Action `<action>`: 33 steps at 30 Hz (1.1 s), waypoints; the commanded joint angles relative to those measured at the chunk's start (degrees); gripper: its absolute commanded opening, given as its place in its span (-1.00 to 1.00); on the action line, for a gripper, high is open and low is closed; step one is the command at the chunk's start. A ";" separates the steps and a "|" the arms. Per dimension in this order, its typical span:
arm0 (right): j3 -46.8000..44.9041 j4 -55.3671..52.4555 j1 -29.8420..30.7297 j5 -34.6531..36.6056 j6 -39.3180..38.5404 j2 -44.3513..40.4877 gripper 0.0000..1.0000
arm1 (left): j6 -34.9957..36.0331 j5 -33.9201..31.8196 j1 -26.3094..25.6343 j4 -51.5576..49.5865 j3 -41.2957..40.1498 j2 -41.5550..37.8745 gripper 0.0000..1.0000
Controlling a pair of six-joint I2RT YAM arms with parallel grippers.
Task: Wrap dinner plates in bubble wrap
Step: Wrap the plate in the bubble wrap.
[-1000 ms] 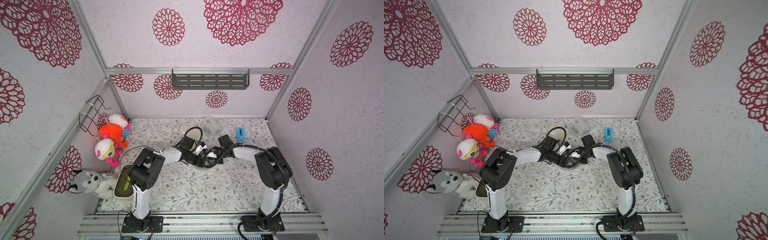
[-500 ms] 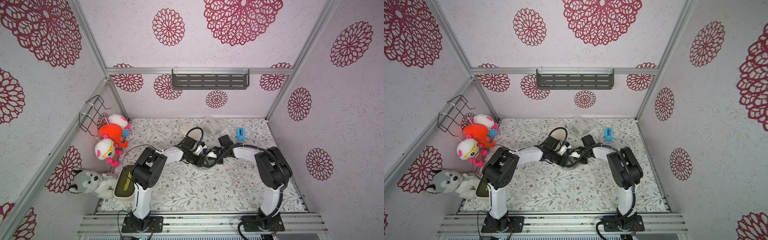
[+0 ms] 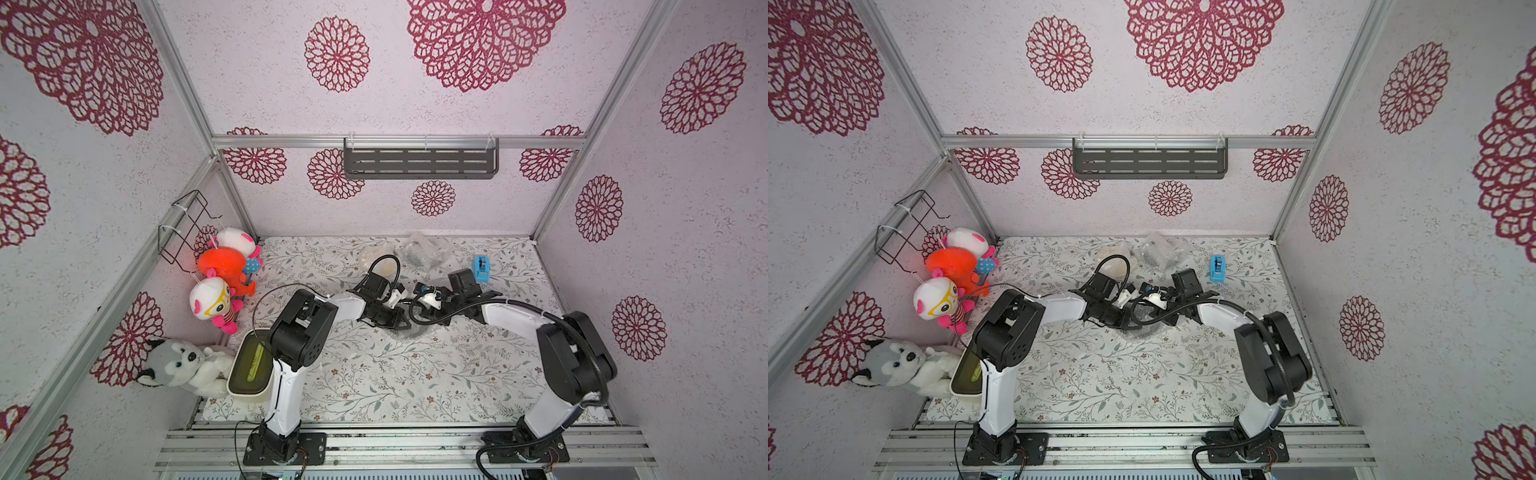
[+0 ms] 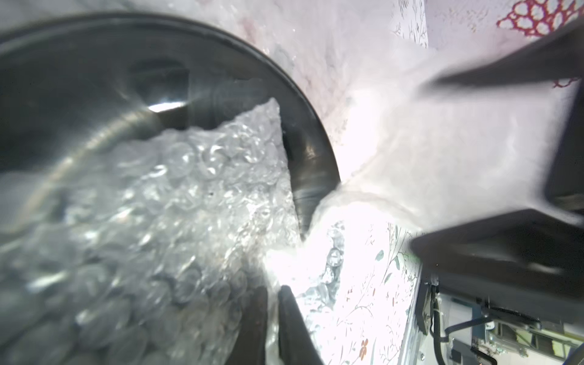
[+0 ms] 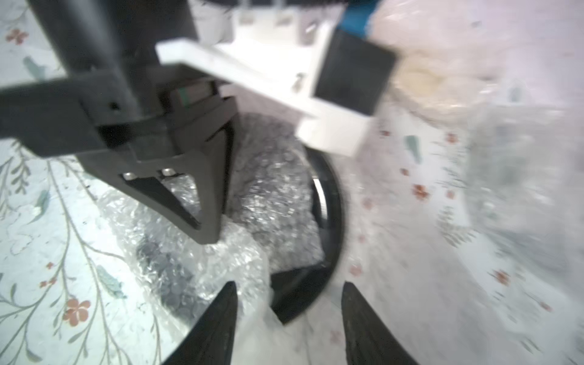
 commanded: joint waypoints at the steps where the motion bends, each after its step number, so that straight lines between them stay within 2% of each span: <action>1: -0.64 -1.06 -5.71 15.56 26.85 -8.50 0.24 | -2.91 -2.52 0.66 -1.14 -0.38 1.82 -0.83; 4: -6.32 -7.95 -12.46 21.34 39.66 -15.89 0.28 | -5.00 -2.79 0.62 -1.36 -0.73 1.90 -0.83; 7: -13.69 -12.01 -17.38 21.82 47.09 -23.87 0.28 | -6.31 -2.84 0.65 -1.60 -0.99 2.08 -0.83; 9: -17.41 -12.94 -18.53 14.41 48.55 -26.82 0.27 | -7.03 -3.17 0.71 -1.65 -1.21 2.15 -0.83; 11: -20.54 -10.71 -18.54 0.22 48.02 -27.01 0.27 | -7.67 -3.27 0.59 -2.10 -1.25 2.21 -0.83; 13: -22.33 -7.03 -18.32 -10.25 50.72 -23.74 0.27 | -8.07 -3.27 0.60 -2.60 -1.17 2.22 -0.82; 15: -23.60 -0.18 -17.26 -15.84 54.22 -19.23 0.26 | -7.96 -3.26 0.66 -3.11 -1.03 2.12 -0.81; 19: -20.73 10.49 -14.47 -14.32 59.14 -8.51 0.27 | -7.84 -3.68 0.73 -3.74 -0.65 2.07 -0.77; 25: -15.99 22.78 -14.58 -10.75 71.53 5.92 0.24 | -7.91 -4.32 0.91 -5.56 0.83 2.17 -0.75; 27: -14.62 23.48 -14.58 -9.08 74.09 8.74 0.06 | -8.22 -4.38 1.18 -6.04 1.11 2.21 -0.75; 29: -13.42 20.72 -15.14 -4.99 74.83 10.08 -0.44 | -8.75 -4.59 1.56 -6.51 1.25 2.21 -0.77; 33: -13.46 22.51 -16.01 -6.47 74.65 8.10 -0.97 | -10.41 -5.53 2.40 -7.55 1.29 2.02 -0.84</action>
